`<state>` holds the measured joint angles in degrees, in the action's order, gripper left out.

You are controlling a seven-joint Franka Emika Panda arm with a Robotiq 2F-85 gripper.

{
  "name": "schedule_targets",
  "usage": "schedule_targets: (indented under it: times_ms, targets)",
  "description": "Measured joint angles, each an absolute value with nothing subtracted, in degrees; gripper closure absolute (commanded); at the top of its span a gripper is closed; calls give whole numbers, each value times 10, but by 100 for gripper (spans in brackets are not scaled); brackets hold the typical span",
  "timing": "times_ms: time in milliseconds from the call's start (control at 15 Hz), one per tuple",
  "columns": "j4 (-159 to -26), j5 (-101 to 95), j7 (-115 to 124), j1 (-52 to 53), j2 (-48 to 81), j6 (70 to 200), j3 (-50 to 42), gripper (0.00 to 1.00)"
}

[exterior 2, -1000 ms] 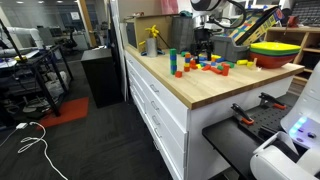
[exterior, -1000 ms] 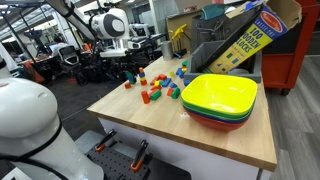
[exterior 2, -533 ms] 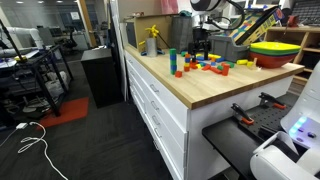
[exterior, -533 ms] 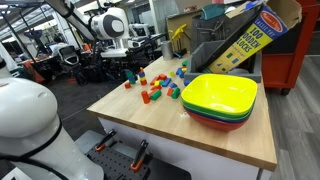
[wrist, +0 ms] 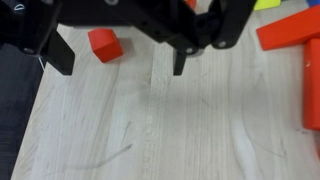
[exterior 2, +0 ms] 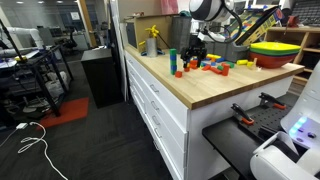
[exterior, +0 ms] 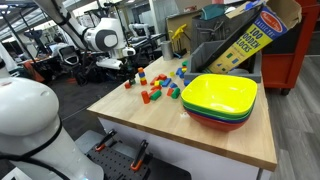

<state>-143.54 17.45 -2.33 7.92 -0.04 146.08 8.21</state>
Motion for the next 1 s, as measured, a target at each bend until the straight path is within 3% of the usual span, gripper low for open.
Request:
schedule_targets:
  times_ms: [1000]
  targets:
    - [-1459, 162, -42, 116, 11, 1616, 115, 0]
